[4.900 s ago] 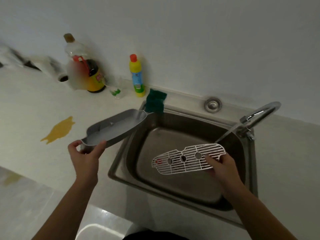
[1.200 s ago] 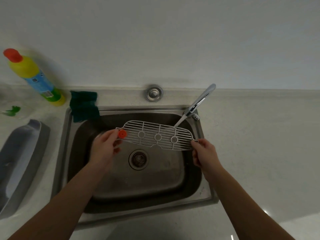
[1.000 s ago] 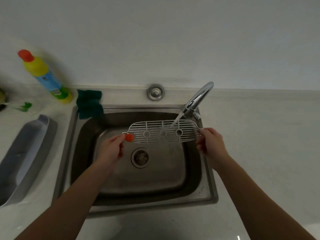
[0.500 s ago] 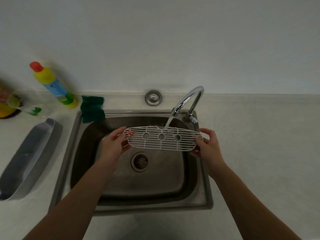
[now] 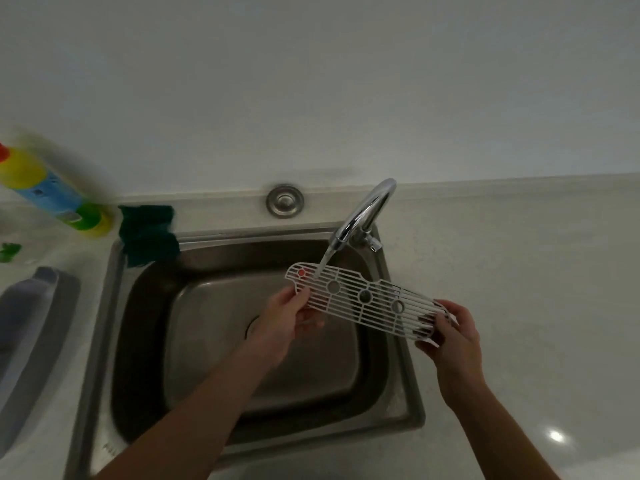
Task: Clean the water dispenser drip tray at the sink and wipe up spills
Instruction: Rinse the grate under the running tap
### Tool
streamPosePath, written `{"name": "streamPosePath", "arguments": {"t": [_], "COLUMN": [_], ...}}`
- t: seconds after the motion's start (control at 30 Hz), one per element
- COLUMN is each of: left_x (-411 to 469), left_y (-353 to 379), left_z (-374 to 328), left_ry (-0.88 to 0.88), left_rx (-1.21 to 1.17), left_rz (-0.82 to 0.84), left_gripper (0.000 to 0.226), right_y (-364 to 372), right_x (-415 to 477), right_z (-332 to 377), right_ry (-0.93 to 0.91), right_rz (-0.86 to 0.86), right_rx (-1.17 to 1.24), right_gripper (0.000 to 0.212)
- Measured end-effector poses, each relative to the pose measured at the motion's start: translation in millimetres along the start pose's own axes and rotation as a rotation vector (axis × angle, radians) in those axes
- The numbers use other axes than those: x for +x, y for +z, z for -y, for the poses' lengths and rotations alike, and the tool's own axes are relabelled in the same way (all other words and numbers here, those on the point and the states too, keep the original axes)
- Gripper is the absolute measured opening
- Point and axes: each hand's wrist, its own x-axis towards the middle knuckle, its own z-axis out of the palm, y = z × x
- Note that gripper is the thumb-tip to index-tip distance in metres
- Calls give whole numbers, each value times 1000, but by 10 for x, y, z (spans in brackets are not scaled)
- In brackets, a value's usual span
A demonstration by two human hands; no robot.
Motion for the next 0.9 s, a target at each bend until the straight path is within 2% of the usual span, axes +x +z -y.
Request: {"name": "streamPosePath", "arguments": {"t": [0.17, 0.27, 0.47, 0.63, 0.77, 0.9], "left_x": [38, 51, -56, -340, -535, -556], "left_y": [73, 56, -295, -721, -858, -793], "left_z": [-231, -436, -464, -170, -39, -175], "left_ry": [56, 119, 181, 138, 133, 194], "left_rx": [47, 47, 78, 14, -47, 38], "left_rz": [14, -27, -86, -200, -234, -246], "left_gripper": [27, 28, 14, 12, 14, 14], "right_y": [5, 126, 359, 430, 466, 463], "right_x": [33, 71, 137, 21, -85, -128], "right_z": [-65, 23, 368, 322, 99, -110], "right_ry": [35, -4, -136, -153, -70, -22], "right_rz": [-43, 4, 108, 297, 346, 362], "right_rx": [5, -10, -69, -259, -382, -568], "right_gripper": [22, 19, 25, 18, 10, 10]}}
